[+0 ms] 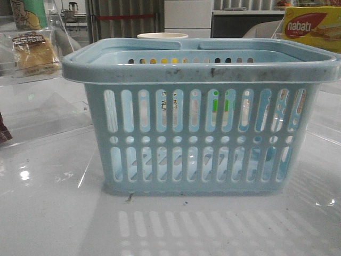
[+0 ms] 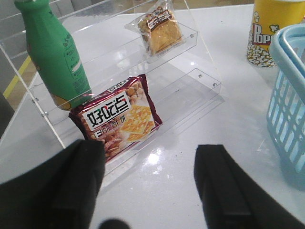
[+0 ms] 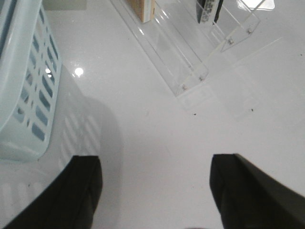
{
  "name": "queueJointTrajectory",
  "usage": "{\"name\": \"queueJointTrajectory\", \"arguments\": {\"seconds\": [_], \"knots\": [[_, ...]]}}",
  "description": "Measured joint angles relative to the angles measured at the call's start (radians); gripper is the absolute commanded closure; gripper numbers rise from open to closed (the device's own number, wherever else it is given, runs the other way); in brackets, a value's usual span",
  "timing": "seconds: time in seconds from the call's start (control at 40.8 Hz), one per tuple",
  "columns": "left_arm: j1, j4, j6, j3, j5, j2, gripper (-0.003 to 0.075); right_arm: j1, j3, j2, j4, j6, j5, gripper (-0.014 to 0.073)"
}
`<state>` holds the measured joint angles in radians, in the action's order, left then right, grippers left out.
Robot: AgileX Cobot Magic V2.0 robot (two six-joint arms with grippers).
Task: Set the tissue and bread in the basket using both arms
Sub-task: 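Reach the right gripper to the small white tissue pack and grasp it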
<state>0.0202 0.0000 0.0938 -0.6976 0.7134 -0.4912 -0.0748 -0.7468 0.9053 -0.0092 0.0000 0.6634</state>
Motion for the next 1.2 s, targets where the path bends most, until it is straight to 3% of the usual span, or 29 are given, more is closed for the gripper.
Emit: {"name": "queueJointTrajectory", "arguments": {"seconds": [0.27, 0.76, 1.201], "knots": [[0.000, 0.000, 0.000, 0.000, 0.000, 0.000, 0.0234, -0.099, -0.211, 0.264, 0.000, 0.000, -0.036, 0.0022], [0.000, 0.000, 0.000, 0.000, 0.002, 0.000, 0.0234, -0.109, -0.569, 0.719, -0.020, 0.000, -0.067, 0.0022], [0.000, 0.000, 0.000, 0.000, 0.002, 0.000, 0.0234, -0.109, -0.662, 0.905, -0.045, 0.000, -0.152, 0.0028]]}}
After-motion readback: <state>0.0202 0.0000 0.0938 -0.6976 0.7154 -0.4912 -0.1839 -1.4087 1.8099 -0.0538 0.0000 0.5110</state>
